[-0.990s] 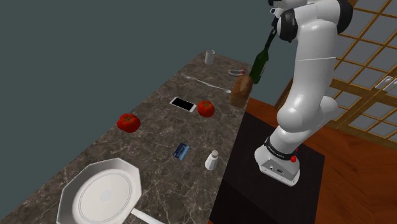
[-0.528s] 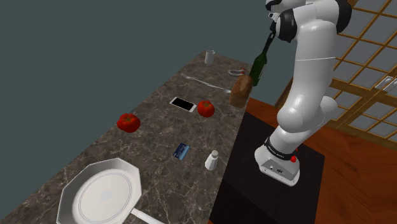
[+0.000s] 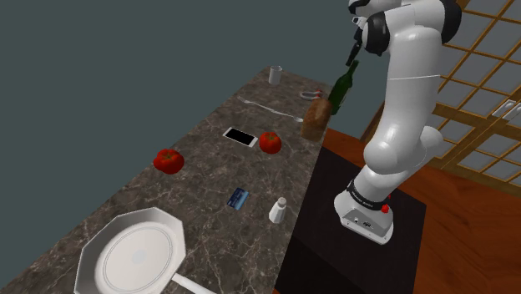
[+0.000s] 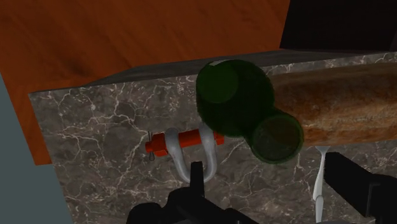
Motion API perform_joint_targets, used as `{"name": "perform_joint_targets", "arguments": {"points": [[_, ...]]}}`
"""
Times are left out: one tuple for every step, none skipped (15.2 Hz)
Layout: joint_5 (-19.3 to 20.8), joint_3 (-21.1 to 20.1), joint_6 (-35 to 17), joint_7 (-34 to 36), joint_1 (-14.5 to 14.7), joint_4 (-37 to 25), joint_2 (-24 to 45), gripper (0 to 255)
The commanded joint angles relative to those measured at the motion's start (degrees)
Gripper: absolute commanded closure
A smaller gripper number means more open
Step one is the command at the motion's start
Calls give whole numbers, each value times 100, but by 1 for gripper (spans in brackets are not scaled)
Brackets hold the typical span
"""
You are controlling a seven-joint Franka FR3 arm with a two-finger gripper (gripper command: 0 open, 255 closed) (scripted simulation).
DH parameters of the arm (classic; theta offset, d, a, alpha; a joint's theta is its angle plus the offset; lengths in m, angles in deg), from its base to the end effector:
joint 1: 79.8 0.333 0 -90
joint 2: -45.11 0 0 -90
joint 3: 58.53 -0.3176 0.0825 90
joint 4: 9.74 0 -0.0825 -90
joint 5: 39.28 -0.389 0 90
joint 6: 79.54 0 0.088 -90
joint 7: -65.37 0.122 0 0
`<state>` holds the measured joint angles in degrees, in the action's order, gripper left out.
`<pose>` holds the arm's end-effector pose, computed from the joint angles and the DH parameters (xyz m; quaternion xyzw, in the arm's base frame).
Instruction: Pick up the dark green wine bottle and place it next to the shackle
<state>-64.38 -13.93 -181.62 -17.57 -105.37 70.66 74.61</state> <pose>0.3589 -0.5875 0.4572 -0.9942 -0.1001 -0.0379 0.0044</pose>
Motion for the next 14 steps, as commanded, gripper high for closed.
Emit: {"name": "perform_joint_targets", "arguments": {"points": [[0,0,0,0,0,0,0,0],[0,0,0,0,0,0,0,0],[23,15,178,27,-37,-171,-20,0],[40,26,361,52,-82,-356,-31,0],[48,33,551,76,-137,-556,-32,0],[50,35,706,94,-187,-727,-26,0],[50,35,706,94,-187,-727,-25,0],[51,36,705,94,-186,-724,-27,0],[50,35,706,94,-187,-726,-26,0],[50,35,706,94,-187,-726,-26,0],[50,35,706,94,-187,-727,-25,0],[50,35,706,94,-187,-727,-25,0],[50,35,706,94,-187,-727,-25,0],[50,35,706,94,-187,-727,-25,0]]}}
